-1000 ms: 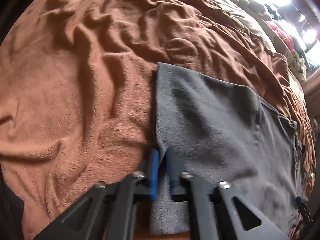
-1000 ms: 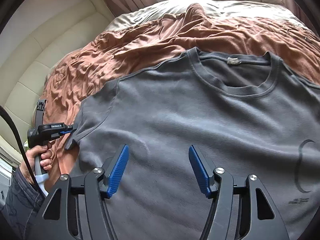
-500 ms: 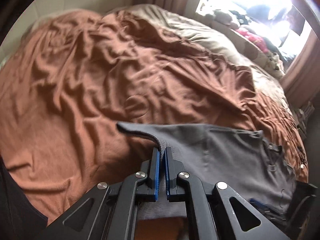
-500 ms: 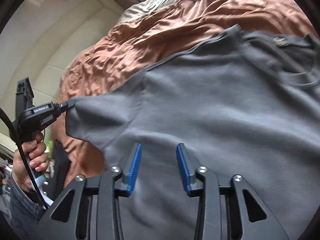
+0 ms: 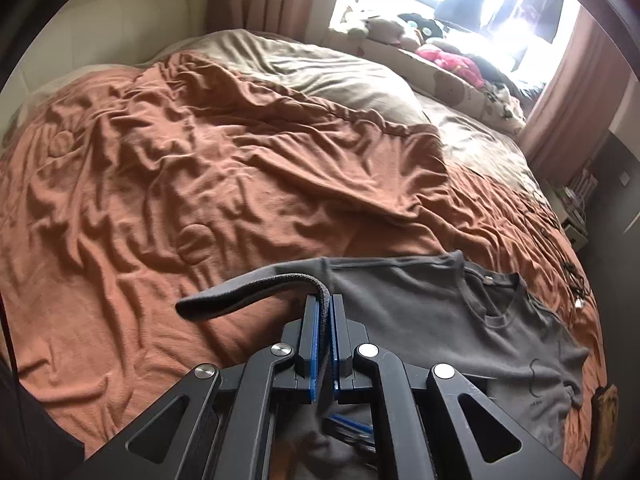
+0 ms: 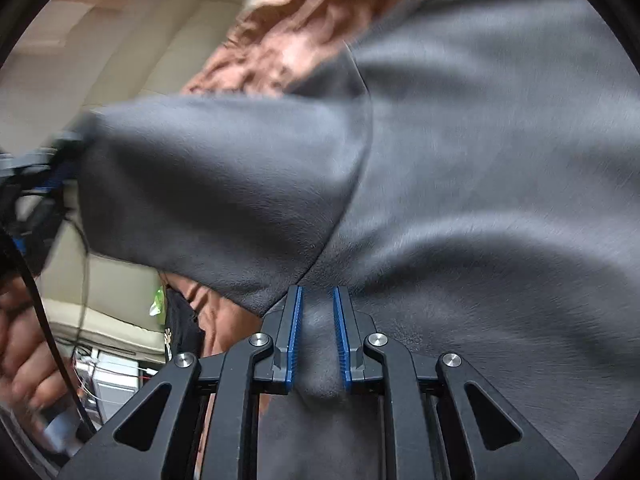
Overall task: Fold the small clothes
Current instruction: 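Grasp the shirt side edge with the left gripper and fold it toward the collar, then open the left gripper to release the folded side and lift away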
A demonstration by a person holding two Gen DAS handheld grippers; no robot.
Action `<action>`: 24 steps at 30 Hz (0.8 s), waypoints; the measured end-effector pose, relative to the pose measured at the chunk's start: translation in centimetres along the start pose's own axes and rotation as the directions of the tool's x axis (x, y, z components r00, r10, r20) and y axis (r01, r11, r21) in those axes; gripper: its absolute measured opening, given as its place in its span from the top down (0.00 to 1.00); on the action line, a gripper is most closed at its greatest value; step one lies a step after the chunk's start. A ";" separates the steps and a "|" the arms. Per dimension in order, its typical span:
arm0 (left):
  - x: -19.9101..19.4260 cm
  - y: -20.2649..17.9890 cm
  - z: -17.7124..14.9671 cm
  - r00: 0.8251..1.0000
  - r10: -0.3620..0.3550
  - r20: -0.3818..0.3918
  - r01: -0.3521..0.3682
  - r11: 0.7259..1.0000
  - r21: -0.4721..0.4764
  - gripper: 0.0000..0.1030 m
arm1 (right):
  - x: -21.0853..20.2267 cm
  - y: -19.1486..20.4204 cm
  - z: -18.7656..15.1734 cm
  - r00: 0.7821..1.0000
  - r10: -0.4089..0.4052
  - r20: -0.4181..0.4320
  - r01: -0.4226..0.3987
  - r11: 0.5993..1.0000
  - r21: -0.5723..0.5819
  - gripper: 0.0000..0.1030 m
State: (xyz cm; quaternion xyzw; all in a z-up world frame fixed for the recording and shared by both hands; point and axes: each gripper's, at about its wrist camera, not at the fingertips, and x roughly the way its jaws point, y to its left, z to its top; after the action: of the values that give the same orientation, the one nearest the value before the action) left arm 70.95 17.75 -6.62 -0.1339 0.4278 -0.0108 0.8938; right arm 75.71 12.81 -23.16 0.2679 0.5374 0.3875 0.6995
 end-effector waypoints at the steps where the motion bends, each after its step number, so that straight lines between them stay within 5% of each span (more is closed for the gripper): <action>1: 0.1 -0.4 -0.1 1.000 -0.002 -0.005 0.002 1.000 0.007 0.96 | 0.2 -0.2 0.3 1.000 0.003 0.002 -0.003 1.000 0.001 0.90; 5: 0.0 -1.7 -0.4 1.000 -0.025 -0.010 0.026 0.999 0.022 0.96 | -1.9 -0.2 0.6 0.999 0.022 0.032 -0.021 0.999 -0.031 0.90; 20: 2.0 -9.0 -3.2 0.988 -0.119 -0.101 0.129 0.987 0.097 0.96 | -11.2 -2.9 0.4 0.978 -0.131 0.160 0.134 0.991 -0.009 0.89; 24: 3.5 -11.3 -4.3 0.965 -0.170 -0.200 0.199 0.971 0.134 0.95 | -14.6 -2.6 -0.1 0.964 -0.195 0.179 0.201 0.980 -0.013 0.89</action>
State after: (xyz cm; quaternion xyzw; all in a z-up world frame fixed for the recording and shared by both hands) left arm 70.95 5.35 -9.10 -0.1026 0.4933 -0.1396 0.8524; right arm 74.53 -0.79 -17.26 0.2354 0.4914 0.2987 0.7836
